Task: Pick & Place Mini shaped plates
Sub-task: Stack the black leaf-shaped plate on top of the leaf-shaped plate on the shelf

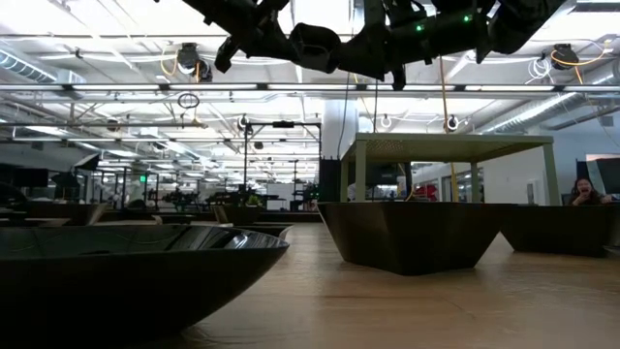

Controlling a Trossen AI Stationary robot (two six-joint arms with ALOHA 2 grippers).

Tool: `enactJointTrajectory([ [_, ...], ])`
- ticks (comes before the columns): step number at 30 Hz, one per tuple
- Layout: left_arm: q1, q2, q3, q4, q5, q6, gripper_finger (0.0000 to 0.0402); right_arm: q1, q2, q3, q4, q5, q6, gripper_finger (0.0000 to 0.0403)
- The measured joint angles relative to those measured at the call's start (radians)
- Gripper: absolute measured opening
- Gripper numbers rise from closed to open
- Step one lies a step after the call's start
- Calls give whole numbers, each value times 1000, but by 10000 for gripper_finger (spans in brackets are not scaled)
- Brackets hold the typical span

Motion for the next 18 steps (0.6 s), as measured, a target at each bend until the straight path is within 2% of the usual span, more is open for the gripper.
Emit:
enactJointTrajectory([
  [7,-1,0,0,2,4,-7,32,0,0,0,-2,0,81,11],
  [12,-1,0,0,30,4,-15,61,1,0,0,-2,0,122,2],
  [18,-1,0,0,75,63,-42,142,1,0,0,-4,0,130,0],
])
